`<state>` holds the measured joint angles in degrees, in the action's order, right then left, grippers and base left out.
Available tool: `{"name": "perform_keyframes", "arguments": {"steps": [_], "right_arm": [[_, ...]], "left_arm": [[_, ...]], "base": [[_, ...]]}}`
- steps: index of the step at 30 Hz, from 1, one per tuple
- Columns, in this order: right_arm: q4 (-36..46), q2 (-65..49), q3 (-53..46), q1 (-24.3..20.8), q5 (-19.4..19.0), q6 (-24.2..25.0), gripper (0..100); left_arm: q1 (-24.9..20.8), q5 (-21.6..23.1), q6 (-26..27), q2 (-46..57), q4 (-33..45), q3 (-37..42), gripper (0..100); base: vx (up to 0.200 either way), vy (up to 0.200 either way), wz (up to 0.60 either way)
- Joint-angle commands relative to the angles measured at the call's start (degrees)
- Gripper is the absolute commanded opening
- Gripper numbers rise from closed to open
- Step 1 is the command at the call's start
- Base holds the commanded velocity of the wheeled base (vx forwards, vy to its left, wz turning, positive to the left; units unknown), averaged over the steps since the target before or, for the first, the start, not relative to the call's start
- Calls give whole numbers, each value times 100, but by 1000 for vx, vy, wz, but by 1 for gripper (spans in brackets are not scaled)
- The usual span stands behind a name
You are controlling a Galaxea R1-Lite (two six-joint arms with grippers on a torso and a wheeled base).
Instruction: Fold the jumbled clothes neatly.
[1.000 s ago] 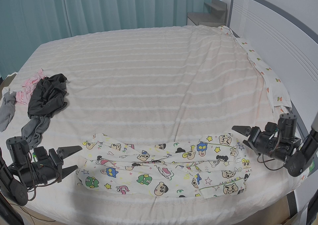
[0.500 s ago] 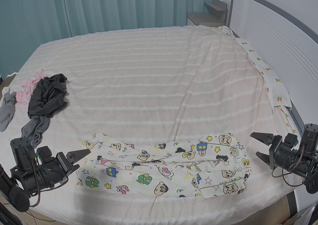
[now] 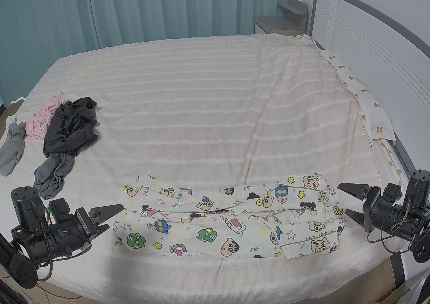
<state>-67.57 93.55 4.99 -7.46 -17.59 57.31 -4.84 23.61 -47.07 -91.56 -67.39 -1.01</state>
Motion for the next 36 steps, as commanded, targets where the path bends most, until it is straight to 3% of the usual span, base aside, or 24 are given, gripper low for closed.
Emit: {"name": "perform_keyframes", "arguments": {"steps": [1,8,18,21,26,29,33,36], "right_arm": [[-2,32,-6,-10,-7,0,100],[-2,23,-33,-45,1,0,100],[-2,5,-68,-150,1,-18,100],[-2,-3,-68,-177,-7,-18,100],[-2,5,-77,-230,1,-18,100],[-2,32,-86,-230,1,-18,100],[-2,40,-94,-238,1,-18,100],[-10,32,-103,-238,-7,-27,100]], "left_arm": [[18,-6,5,-11,-11,48,100],[45,-41,5,-81,-11,48,100],[-52,-94,286,-731,-73,-66,100],[-193,-182,277,-933,-81,-356,100],[-685,-1386,268,-1751,200,-1578,100],[-966,-1720,303,-2076,472,-2175,100],[-1054,-1632,523,-2287,639,-2746,100],[-1177,-1333,1446,-2674,789,-3028,100]], "base": [[0,200,0],[0,200,0],[0,0,0],[0,0,0],[0,0,0],[0,0,0],[0,0,0],[0,0,0]]}}
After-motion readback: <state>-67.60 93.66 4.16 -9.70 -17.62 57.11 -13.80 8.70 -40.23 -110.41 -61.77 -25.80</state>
